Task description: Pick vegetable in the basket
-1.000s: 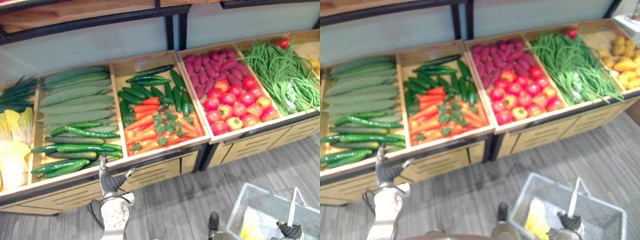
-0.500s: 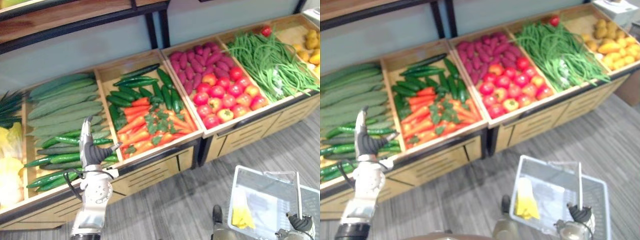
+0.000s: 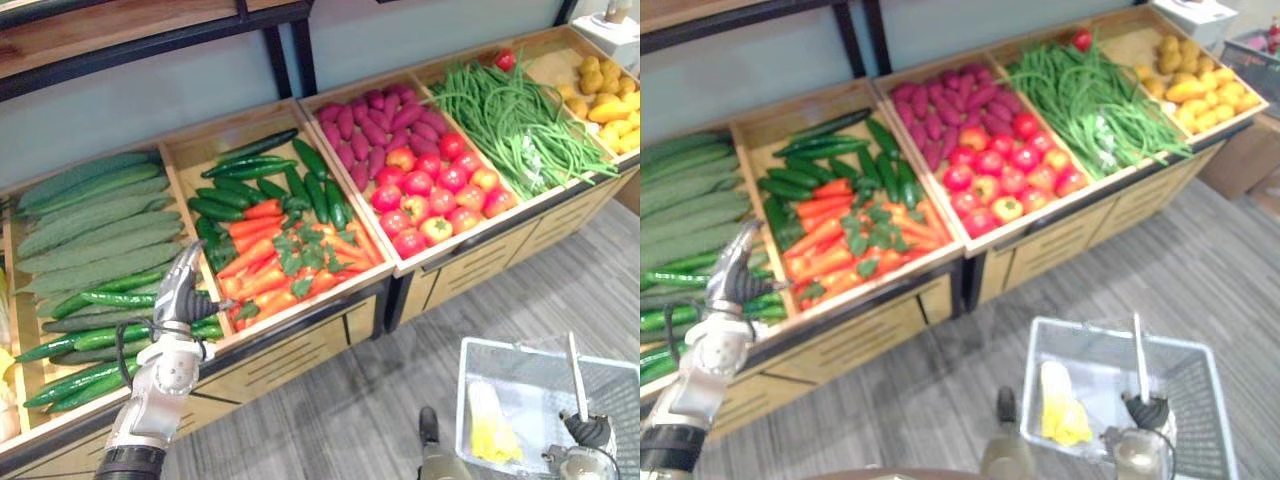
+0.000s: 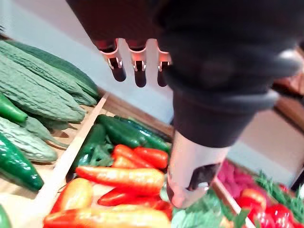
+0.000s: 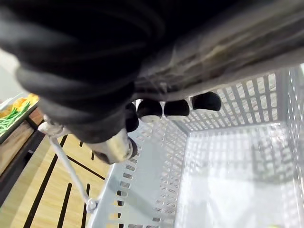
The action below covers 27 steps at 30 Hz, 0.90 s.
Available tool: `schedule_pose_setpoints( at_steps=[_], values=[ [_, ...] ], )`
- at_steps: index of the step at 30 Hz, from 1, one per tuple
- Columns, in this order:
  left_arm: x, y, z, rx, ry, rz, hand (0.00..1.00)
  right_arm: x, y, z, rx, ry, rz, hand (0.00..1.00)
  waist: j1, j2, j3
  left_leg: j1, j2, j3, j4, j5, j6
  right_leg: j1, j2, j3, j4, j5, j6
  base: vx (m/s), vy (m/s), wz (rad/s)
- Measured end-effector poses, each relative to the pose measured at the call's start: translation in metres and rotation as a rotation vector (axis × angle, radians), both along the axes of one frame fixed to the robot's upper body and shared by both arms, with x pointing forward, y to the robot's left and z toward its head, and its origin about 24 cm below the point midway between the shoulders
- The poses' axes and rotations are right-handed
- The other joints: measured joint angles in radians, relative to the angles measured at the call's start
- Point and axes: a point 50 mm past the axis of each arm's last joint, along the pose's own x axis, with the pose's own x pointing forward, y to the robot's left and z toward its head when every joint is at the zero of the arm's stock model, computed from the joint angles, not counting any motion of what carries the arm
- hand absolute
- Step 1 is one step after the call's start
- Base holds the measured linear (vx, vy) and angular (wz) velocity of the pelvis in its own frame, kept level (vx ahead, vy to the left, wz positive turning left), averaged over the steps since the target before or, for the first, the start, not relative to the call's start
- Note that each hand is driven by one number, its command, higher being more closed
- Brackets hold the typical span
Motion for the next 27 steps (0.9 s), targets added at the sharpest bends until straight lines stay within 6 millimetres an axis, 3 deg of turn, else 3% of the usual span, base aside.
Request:
schedule_pose_setpoints(
  at_steps=[9,13,21,27],
  values=[
    [0.013,0.003,-0.028,0.096,0.184,0.022,0.0,0.013,-0.01,0.011,-0.047,-0.019,0.031,1.0,-0.003,0.022,0.002,-0.053,0.001,-0.001,0.002,-0.001,-0.002,-0.057,0.002,0.0,0.0,0.007,-0.002,-0.01,-0.03,-0.01],
    [0.028,0.0,-0.025,0.112,0.192,0.021,0.0,0.019,-0.01,0.015,-0.05,-0.031,0.033,1.0,-0.006,0.037,0.012,-0.064,0.0,0.002,0.0,-0.001,-0.002,-0.073,0.003,0.004,0.0,0.009,-0.001,0.0,0.0,0.0],
    [0.045,0.003,-0.017,0.142,0.194,0.055,0.0,0.032,-0.009,0.022,-0.056,-0.072,0.046,1.0,-0.015,0.037,0.039,-0.085,-0.004,0.018,-0.002,-0.001,-0.002,-0.105,0.002,0.019,0.0,0.012,0.002,0.02,-0.019,-0.05],
    [0.061,0.001,-0.003,0.143,0.16,0.067,0.0,0.046,-0.008,0.033,-0.071,-0.131,0.065,1.0,-0.019,0.016,0.08,-0.107,-0.014,0.047,0.004,-0.001,-0.002,-0.149,0.003,0.066,0.0,0.035,-0.006,-0.01,-0.028,-0.16]
  ],
)
